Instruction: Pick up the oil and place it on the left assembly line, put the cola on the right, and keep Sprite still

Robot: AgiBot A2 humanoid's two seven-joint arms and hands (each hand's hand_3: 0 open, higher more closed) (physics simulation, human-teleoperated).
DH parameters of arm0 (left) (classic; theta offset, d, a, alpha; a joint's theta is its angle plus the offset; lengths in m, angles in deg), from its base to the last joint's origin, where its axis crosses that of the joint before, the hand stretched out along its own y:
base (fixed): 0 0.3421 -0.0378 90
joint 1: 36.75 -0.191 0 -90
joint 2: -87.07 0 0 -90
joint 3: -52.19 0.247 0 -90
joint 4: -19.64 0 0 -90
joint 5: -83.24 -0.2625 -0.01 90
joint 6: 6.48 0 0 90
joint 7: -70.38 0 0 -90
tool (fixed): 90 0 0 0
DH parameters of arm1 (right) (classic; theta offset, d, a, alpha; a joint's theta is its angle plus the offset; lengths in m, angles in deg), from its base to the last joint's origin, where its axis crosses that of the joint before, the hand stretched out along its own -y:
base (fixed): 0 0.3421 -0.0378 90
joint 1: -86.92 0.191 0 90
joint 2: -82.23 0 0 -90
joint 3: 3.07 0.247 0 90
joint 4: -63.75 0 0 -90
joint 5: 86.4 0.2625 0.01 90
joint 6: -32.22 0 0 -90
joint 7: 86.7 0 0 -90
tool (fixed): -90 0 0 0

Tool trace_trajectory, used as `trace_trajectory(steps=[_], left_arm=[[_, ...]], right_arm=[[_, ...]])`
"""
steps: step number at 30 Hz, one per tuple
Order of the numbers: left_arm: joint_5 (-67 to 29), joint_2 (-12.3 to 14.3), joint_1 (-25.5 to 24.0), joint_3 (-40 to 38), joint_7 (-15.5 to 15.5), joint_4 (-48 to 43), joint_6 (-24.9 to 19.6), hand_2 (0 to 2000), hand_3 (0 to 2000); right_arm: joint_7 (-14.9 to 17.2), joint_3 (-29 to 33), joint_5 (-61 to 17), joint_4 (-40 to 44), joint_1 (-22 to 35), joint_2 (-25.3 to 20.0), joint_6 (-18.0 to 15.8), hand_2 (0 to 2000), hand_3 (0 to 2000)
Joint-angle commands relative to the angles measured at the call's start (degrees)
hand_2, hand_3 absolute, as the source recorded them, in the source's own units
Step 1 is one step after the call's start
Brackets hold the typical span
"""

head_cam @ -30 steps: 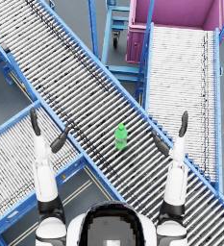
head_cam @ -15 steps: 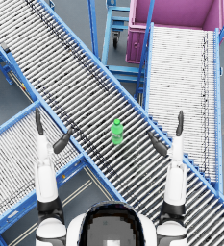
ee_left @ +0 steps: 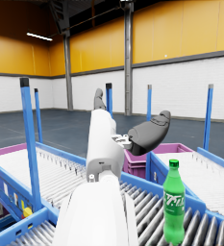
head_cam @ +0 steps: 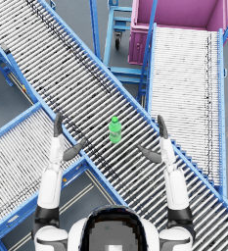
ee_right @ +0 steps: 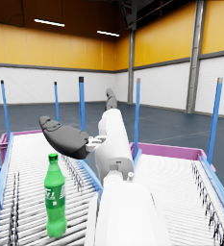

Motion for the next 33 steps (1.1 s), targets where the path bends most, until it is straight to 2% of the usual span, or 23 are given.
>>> trace_trajectory(steps=[1, 3, 7, 33], left_arm=[[1.8, -0.4, -0.3, 0.8, 0.2, 0.2, 0.2, 0, 0], [6.8, -1.6, -1.3, 3.1, 0.9, 0.6, 0.9, 0, 0], [9.0, -2.1, -1.8, 4.1, 1.2, 0.8, 1.2, 0, 0], [9.7, -2.3, -1.9, 4.4, 1.3, 0.9, 1.3, 0, 0]], right_arm=[[0.2, -0.8, 1.8, 0.1, -0.1, 0.4, -0.2, 0, 0], [0.9, -3.1, 6.8, 0.4, -0.4, 1.7, -0.9, 0, 0], [1.2, -4.0, 9.0, 0.5, -0.5, 2.2, -1.2, 0, 0], [1.3, -4.4, 9.8, 0.6, -0.5, 2.4, -1.3, 0, 0]])
